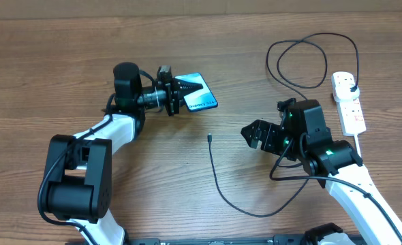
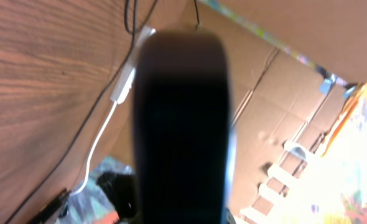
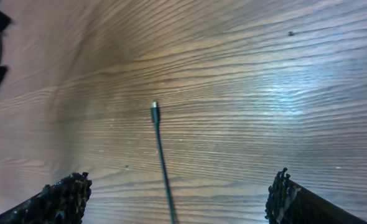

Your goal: Plug charger to phone and switch on socket

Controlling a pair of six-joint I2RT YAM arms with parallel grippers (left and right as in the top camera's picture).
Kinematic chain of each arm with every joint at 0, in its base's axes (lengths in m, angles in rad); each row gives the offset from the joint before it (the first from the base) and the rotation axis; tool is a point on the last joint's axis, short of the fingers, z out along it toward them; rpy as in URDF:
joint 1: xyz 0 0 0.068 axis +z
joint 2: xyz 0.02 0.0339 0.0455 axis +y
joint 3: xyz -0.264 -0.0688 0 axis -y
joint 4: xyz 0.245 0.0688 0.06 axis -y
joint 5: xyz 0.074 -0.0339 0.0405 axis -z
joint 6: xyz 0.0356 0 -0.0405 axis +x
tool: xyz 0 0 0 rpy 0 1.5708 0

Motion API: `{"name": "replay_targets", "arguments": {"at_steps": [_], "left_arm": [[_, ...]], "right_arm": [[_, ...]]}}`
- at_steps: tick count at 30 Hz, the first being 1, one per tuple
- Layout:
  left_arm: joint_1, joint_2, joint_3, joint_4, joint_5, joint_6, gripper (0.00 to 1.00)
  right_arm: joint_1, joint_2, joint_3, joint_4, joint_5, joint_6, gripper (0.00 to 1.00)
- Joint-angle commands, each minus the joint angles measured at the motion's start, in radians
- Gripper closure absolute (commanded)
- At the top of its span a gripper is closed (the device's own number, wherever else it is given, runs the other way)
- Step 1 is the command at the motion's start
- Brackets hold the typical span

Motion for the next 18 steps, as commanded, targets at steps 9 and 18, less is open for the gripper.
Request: {"name": "replay_targets", "arguments": {"at_steps": [9,18], "left_arm": [[0.0,-0.007,0.037,-0.016,0.163,-0.129,0.96],[0.0,-0.007,0.037,-0.042,0.195,-0.23,0.96]], "right_arm": [[0.004,-0.009,0.001,-0.06,0.046,-0.02,0.07],[0.004,0.025,-0.066,-0.003,0.045,-0.011,0.02]]}}
